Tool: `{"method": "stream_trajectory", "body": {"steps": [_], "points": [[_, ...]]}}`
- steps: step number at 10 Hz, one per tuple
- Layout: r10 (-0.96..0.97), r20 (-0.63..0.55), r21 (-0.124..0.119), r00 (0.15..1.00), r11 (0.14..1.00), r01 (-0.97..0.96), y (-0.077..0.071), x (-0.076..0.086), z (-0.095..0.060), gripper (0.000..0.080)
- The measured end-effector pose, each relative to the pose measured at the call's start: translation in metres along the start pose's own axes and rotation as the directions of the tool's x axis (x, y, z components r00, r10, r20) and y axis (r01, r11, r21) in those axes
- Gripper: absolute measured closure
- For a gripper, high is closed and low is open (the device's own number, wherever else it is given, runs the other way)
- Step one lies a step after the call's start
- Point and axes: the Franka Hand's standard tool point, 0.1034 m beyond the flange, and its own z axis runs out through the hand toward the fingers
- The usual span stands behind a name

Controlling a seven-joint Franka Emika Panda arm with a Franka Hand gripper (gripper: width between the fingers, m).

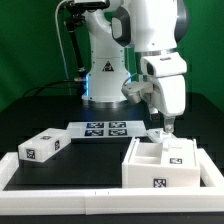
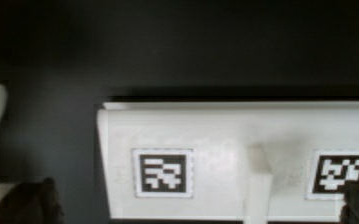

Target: Assemble cabinet

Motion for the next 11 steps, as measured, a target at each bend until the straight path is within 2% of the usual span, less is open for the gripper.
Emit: {"method": "stream_trajectory", "body": {"steps": [5,6,7,9,10,11], "points": [[0.026,-0.029,0.051,0.999,0.998,-0.024,-0.018,0.007,0.029,0.0002],[0.032,-0.033,0.056,0.999,0.998,-0.03,-0.02,0.008,0.032,0.0122],[0.039,-0.034,0.052,0.999,0.998,-0.038,-0.019,0.008,0.033,0.0122],[0.043,-0.034,0.053,0.999,0.998,-0.041,-0.019,0.008,0.033,0.0395],[0.046,-0.033,0.052,0.998,0.998,-0.045,-0.019,0.006,0.033,0.0578],[0.052,-0.033,0.052,0.998,0.997,-0.05,-0.018,0.004,0.033,0.0578]]}}
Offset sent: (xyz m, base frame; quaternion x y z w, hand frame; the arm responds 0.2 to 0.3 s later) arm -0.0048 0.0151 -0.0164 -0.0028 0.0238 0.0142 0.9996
